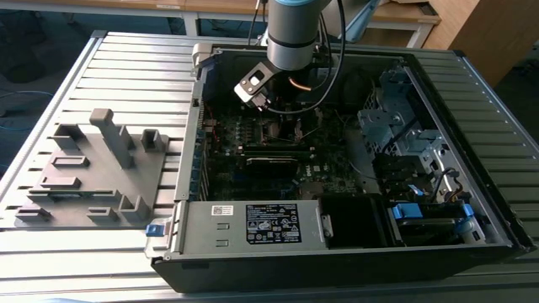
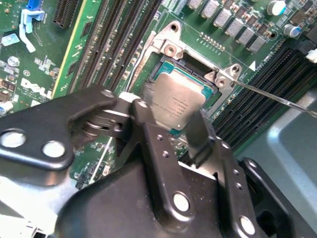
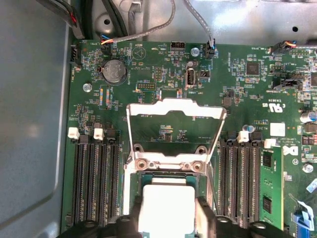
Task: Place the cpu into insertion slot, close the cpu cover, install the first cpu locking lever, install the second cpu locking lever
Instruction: 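Place the cpu into insertion slot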
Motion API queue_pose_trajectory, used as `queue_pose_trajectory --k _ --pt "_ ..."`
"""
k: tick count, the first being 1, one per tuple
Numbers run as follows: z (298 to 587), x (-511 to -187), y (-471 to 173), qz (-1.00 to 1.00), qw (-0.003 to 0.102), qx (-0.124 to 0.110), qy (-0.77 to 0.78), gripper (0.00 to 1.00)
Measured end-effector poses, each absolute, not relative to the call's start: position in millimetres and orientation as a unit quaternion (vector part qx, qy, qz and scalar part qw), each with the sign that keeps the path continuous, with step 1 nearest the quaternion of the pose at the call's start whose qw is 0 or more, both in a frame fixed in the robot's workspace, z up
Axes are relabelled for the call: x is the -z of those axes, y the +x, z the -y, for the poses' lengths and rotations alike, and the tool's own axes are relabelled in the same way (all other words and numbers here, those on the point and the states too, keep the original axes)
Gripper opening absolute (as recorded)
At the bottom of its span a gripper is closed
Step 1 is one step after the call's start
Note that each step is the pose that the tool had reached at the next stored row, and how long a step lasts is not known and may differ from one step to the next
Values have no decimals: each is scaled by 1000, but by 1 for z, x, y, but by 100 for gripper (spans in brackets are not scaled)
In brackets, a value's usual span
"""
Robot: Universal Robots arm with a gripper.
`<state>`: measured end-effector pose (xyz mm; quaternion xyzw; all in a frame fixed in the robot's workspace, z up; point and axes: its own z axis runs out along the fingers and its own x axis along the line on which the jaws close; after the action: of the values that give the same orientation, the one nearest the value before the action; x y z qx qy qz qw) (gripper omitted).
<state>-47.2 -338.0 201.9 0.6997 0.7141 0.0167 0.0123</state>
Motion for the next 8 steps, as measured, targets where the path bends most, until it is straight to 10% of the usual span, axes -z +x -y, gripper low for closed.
queue_pose_trajectory --k 8 --pt "338 -202 -47 -714 12 -17 700 25"
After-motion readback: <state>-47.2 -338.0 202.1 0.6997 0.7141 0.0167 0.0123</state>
